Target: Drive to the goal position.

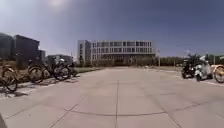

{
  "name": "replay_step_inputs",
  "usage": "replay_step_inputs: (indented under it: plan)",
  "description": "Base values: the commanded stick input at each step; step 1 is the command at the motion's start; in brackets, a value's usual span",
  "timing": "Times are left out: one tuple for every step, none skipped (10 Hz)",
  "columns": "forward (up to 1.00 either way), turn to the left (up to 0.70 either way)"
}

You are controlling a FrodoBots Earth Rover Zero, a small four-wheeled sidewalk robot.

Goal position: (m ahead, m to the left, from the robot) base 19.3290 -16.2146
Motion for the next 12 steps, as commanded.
replay_step_inputs:
  plan:
    - [0.70, 0.00]
    - [0.70, 0.00]
    - [0.70, 0.00]
    - [0.70, 0.00]
    - [0.70, 0.00]
    - [0.70, 0.00]
    - [0.70, 0.00]
    - [0.70, 0.00]
    - [0.70, 0.00]
    - [0.70, 0.00]
    - [0.70, 0.00]
    - [0.70, 0.00]
